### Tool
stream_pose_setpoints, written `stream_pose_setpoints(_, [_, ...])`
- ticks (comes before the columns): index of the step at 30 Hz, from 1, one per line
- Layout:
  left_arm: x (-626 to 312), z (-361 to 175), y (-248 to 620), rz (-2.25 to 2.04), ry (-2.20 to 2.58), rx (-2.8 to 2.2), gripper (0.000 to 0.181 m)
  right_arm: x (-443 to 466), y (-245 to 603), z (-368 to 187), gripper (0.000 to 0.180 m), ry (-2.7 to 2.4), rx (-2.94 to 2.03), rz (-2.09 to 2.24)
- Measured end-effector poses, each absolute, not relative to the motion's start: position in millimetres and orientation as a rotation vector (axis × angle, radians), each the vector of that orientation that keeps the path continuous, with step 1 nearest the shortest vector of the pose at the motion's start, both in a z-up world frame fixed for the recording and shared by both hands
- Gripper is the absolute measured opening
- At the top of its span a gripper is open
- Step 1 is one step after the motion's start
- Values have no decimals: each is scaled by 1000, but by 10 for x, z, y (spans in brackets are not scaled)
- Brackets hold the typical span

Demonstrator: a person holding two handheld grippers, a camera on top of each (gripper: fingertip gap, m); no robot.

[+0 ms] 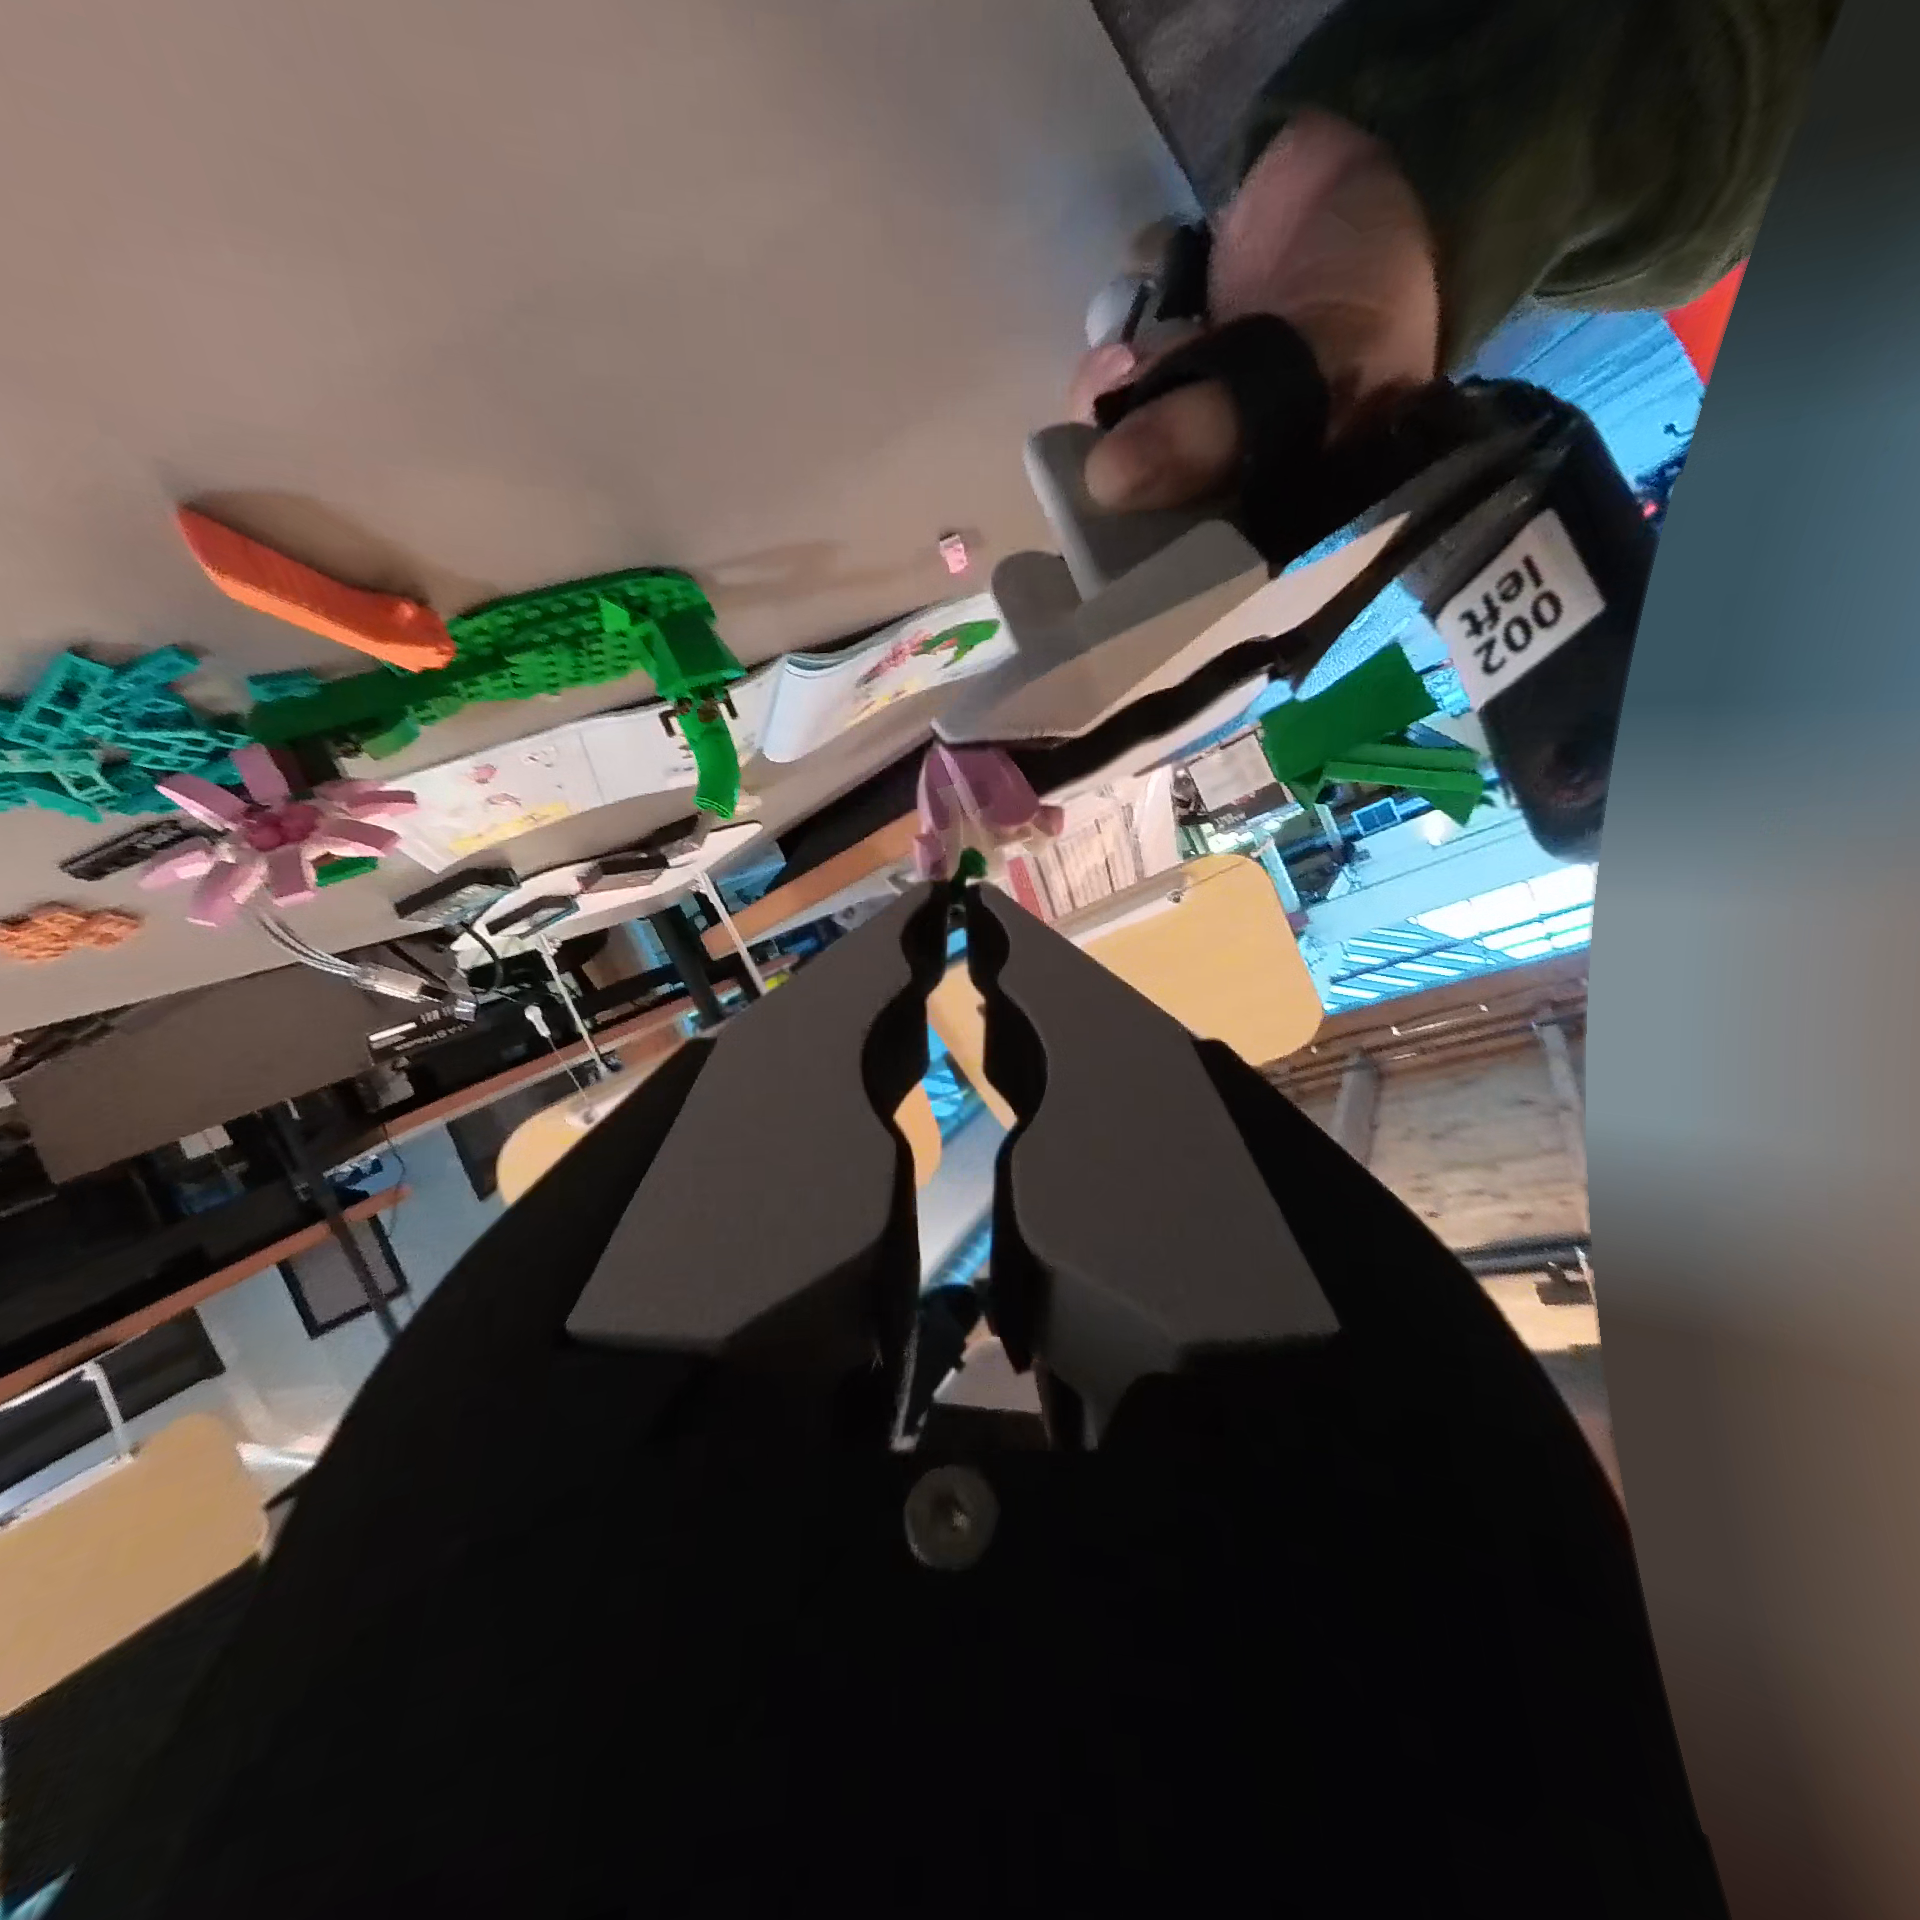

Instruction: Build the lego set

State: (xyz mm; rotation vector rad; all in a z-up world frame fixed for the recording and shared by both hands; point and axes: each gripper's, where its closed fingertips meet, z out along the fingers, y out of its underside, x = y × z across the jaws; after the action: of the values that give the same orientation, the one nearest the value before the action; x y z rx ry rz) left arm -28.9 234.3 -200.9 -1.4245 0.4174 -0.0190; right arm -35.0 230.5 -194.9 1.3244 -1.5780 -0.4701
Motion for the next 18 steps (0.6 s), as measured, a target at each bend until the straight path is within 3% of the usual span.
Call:
stream_pose_setpoints(8, [-278, -1949, 2326, 7, 422, -1400, 13, -347, 2267, -1885, 1, -1557, 1265, -460])
stream_pose_setpoints(18, [-337, -1929, 2337, -3, 346, -1458, 13, -395, 2311, -1760, 0, -1813, 432, 173])
